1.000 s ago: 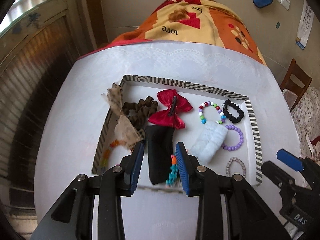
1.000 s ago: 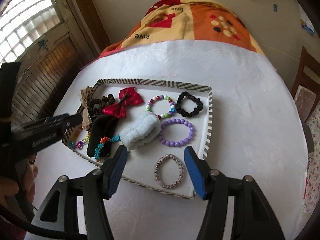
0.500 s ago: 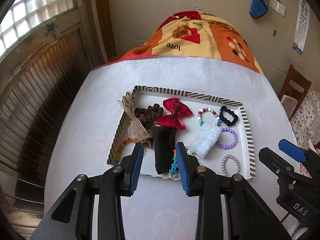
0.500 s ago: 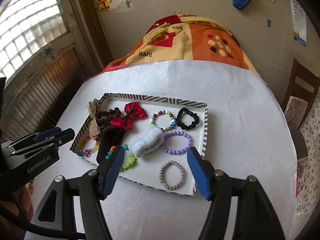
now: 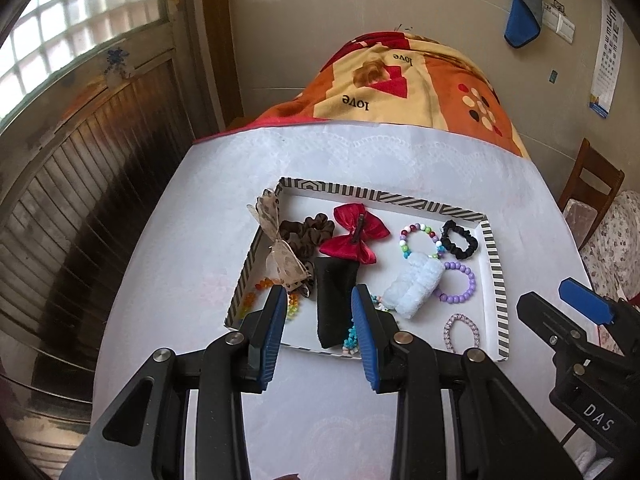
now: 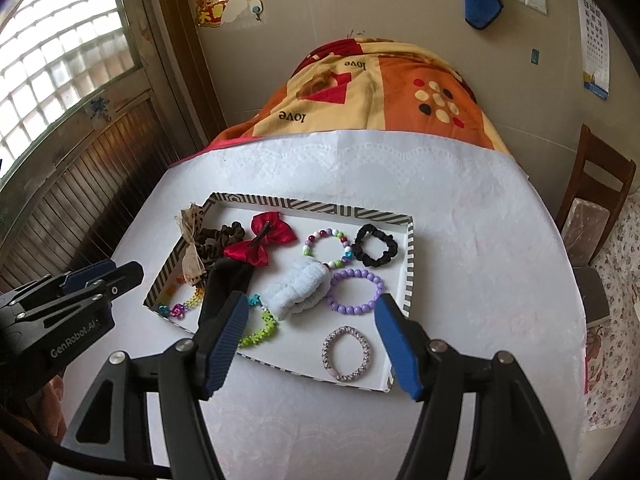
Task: Organize jewelry
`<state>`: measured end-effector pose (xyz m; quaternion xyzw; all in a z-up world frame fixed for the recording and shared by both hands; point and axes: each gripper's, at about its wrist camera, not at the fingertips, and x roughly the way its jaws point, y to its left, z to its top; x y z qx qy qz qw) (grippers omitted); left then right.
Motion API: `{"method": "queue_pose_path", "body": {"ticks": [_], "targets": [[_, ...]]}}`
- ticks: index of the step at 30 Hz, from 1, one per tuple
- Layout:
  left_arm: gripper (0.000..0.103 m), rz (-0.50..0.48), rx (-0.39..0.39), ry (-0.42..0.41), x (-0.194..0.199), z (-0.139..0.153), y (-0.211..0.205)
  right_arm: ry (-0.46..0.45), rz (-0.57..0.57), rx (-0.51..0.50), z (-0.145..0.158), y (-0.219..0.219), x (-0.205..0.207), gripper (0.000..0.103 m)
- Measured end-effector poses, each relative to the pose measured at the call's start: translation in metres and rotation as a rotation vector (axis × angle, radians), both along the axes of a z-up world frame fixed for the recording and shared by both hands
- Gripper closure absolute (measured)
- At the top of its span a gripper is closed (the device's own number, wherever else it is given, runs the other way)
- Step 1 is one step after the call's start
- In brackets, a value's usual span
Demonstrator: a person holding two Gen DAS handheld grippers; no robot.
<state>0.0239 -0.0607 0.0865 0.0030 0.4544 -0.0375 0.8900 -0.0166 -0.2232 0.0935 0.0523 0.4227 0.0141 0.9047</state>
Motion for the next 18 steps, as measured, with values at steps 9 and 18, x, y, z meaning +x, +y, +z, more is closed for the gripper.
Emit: {"method": "queue_pose_path", "body": {"ticks": [9, 18], "targets": [[0.078, 0.005, 0.001, 0.004, 0.0008, -0.0006, 0.0019, 0.007, 0.01, -0.004, -0.0003, 0.0026, 0.002, 0.034], [0.078, 0.006, 0.004, 0.006, 0.0012, -0.0012, 0.0015, 0.011, 0.011, -0.004, -0.0022, 0.0024, 0.0041, 0.033]]}}
